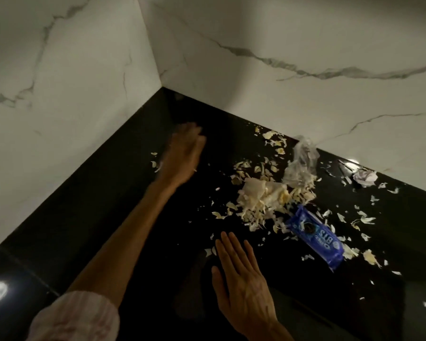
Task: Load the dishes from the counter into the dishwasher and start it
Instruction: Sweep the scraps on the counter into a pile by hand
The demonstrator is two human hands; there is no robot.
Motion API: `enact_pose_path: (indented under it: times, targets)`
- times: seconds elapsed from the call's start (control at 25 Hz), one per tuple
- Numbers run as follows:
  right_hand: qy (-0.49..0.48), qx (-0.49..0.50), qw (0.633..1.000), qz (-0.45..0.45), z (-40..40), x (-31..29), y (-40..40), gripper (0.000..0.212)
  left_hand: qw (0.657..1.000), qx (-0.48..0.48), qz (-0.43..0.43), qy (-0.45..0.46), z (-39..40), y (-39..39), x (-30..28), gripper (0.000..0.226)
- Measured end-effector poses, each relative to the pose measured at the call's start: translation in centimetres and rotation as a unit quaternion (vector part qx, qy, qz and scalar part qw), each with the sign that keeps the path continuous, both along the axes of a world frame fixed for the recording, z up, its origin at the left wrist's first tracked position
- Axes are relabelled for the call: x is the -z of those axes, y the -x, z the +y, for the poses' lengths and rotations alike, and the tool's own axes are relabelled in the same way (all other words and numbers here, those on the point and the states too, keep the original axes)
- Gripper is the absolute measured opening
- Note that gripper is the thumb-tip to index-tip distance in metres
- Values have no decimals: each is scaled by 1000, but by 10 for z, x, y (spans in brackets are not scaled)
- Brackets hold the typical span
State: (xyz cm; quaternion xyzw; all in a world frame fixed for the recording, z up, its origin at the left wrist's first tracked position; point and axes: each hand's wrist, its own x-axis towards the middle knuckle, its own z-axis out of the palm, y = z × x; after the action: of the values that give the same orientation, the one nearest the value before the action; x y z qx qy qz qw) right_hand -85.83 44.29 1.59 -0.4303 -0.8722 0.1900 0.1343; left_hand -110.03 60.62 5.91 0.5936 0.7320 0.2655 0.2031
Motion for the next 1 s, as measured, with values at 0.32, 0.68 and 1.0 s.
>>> enact_pose_path:
  times: [0.32,0.68,1.0]
  targets:
    - [-5,404,906,130,87,-48,-204,35,982,-70,147,97,-28,93,35,61]
    - [92,395,901,157,242,-49,-199,40,993,87,5,78,76,-49,20,51]
    - [242,130,936,219,261,-41,-81,41,983,126,-106,77,103,-118,8,47]
